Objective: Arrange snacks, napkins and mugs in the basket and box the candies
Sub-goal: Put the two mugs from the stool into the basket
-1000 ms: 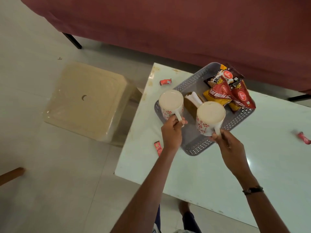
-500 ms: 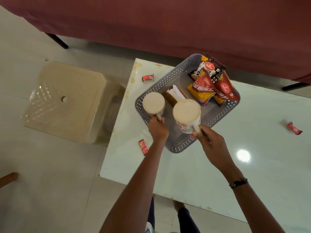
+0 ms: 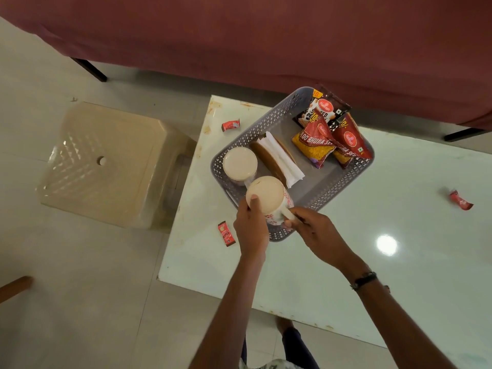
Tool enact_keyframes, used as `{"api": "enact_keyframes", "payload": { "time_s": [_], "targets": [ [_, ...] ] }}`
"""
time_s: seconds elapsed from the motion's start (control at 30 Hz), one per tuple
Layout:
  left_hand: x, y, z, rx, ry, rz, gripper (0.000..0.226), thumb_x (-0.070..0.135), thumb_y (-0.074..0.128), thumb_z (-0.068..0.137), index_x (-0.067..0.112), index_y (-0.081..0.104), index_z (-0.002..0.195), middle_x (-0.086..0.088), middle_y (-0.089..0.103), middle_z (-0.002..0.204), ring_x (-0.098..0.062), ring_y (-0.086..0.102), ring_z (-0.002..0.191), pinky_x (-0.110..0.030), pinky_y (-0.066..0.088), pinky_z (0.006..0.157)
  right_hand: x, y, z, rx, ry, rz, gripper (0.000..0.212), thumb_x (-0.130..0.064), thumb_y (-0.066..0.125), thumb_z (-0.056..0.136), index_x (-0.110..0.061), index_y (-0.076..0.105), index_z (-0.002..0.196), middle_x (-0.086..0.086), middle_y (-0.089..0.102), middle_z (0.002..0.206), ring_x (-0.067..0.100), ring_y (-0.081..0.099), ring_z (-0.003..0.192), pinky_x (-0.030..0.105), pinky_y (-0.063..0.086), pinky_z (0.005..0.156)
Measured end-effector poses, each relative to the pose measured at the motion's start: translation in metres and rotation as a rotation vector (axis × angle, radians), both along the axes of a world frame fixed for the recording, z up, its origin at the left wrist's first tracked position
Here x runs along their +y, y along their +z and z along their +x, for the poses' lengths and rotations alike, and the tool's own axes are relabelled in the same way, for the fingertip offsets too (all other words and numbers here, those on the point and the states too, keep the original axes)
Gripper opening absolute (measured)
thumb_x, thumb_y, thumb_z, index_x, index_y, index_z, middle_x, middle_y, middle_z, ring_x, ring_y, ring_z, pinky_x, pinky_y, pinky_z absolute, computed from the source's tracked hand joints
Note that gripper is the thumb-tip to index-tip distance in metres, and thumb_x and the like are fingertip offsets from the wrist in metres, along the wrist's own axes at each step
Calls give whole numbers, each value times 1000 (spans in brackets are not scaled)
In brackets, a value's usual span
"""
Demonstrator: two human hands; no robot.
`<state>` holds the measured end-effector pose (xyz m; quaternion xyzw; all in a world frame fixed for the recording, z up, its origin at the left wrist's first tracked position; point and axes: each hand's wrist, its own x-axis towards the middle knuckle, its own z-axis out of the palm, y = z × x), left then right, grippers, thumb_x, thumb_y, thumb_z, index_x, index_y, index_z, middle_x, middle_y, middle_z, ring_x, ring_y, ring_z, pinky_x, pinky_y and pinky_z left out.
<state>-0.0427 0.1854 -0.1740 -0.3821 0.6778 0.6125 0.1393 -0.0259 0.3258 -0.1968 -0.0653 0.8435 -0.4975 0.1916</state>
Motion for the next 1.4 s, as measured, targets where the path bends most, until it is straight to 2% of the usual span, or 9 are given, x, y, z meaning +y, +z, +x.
{"api": "enact_keyframes", "payload": {
  "time_s": [0.2,0.33,0.47,0.57,0.77,0.93,1.1,1.27,1.4],
  "targets": [
    [2,-11,-9,20,-130,-134,39,23,39,97,14,42,135,-11,48,137,-30,50,121,-49,51,96,-1,-18,-16,-39,79,36,17,-14,50,95,-1,59,101,3,59,88,9,53,76,9,40,64],
    [2,-25,-4,-10,-111,-162,40,17,35,98,13,40,137,-13,45,141,-33,48,124,-51,50,96,-5,-31,-19,-113,198,188,18,-15,42,99,-1,54,101,7,57,95,21,51,80,29,45,72],
    [4,-33,8,15,-135,-240,41,13,36,98,11,37,139,-13,43,144,-33,48,127,-51,50,96,-9,-36,-17,-79,278,325,16,-5,44,96,-2,51,110,6,56,105,18,49,86,29,44,76],
    [9,-32,10,36,-176,-289,40,10,35,98,9,37,138,-15,46,141,-33,50,125,-49,50,98,-9,-38,-14,-27,305,456,22,-9,49,94,-2,53,114,14,61,113,31,57,98,39,48,85],
    [11,-30,12,51,-230,-337,41,9,36,98,8,36,139,-16,47,140,-35,51,124,-49,49,98,-14,-41,-13,46,361,690,28,-9,43,94,-3,51,120,14,58,123,31,52,113,39,36,97],
    [4,-30,15,67,-264,-308,41,9,39,96,7,38,137,-16,48,139,-33,50,124,-41,46,99,-6,-37,-18,61,414,717,28,-16,47,94,-6,59,117,13,61,116,29,56,108,40,44,93],
    [3,-18,22,216,-96,-357,30,1,44,92,-1,50,121,-18,58,123,-29,57,113,-24,46,83,31,6,-49,227,-90,502,24,-10,40,94,-5,63,95,13,66,94,27,61,85,29,45,69],
    [4,-9,14,231,83,-412,38,0,48,89,-1,45,127,-19,50,133,-29,48,124,-40,43,104,75,30,-115,358,-499,430,24,-9,41,95,0,62,102,17,65,104,29,58,96,26,39,77],
    [5,-16,10,144,128,-417,48,4,44,92,2,33,139,-15,35,149,-27,33,138,-32,29,111,105,13,-158,274,-588,430,30,-2,39,93,2,63,109,19,66,113,30,60,105,26,42,86]
  ]
}}
